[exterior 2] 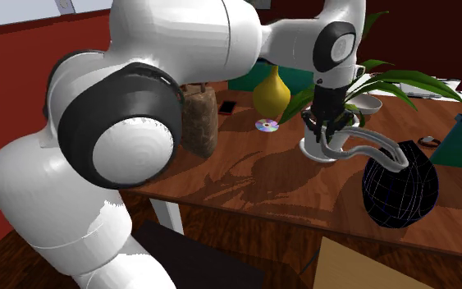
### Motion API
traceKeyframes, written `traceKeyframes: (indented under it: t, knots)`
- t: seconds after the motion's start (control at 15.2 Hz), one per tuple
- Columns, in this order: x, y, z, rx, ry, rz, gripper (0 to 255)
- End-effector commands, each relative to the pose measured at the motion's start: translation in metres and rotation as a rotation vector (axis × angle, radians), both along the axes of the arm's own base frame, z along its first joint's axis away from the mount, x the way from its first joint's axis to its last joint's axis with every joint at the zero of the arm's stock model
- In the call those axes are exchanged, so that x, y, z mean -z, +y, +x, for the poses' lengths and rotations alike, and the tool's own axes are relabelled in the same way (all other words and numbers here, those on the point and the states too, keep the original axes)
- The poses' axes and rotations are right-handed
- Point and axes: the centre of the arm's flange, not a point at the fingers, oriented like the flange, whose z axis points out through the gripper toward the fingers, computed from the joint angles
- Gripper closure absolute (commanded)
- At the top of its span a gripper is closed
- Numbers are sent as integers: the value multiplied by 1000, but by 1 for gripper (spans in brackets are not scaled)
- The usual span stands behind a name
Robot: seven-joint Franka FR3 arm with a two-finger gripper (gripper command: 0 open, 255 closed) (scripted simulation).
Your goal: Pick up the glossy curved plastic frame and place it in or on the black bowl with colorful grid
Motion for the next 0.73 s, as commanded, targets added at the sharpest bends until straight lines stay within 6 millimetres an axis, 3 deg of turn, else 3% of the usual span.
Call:
traceKeyframes:
  t: [0.0,0.66]
  knots:
    - [3,-24,9,-1,0,-1,255]
    - [6,-145,51,-1,0,-1,255]
